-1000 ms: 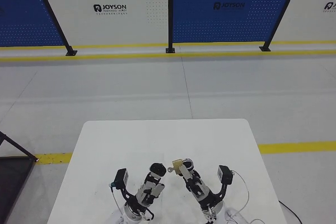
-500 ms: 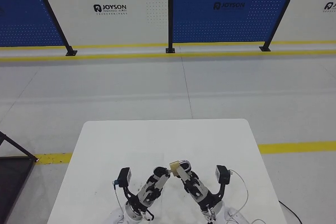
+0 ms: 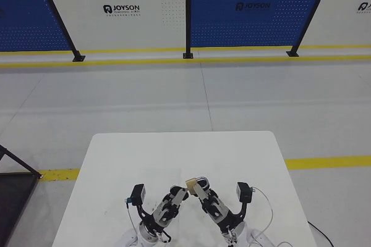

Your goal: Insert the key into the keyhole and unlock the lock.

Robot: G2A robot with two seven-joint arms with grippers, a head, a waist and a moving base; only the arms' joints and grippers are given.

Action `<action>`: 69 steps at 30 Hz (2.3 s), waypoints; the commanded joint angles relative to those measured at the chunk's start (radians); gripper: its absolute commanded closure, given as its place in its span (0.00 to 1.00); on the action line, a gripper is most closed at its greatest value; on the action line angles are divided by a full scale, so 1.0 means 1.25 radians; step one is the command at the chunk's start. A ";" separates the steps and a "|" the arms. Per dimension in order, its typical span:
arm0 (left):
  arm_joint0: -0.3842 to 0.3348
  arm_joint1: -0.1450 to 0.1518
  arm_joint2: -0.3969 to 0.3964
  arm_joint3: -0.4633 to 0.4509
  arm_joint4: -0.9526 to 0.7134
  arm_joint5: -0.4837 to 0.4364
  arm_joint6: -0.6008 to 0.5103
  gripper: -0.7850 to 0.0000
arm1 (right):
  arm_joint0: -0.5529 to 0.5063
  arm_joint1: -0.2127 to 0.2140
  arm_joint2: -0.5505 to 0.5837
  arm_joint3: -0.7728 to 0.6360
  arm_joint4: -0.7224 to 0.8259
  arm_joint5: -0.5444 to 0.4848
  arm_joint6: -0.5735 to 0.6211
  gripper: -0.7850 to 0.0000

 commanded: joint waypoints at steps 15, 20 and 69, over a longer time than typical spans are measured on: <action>0.004 -0.003 -0.006 -0.003 0.014 0.008 -0.006 1.00 | -0.001 0.002 0.002 -0.004 -0.021 -0.009 0.013 1.00; 0.004 -0.004 -0.015 -0.003 0.045 0.010 0.008 1.00 | -0.003 0.003 0.004 -0.005 -0.022 -0.008 0.011 1.00; 0.005 0.001 -0.002 0.008 0.557 0.436 0.361 1.00 | -0.020 0.013 0.018 -0.032 -0.023 0.024 0.047 1.00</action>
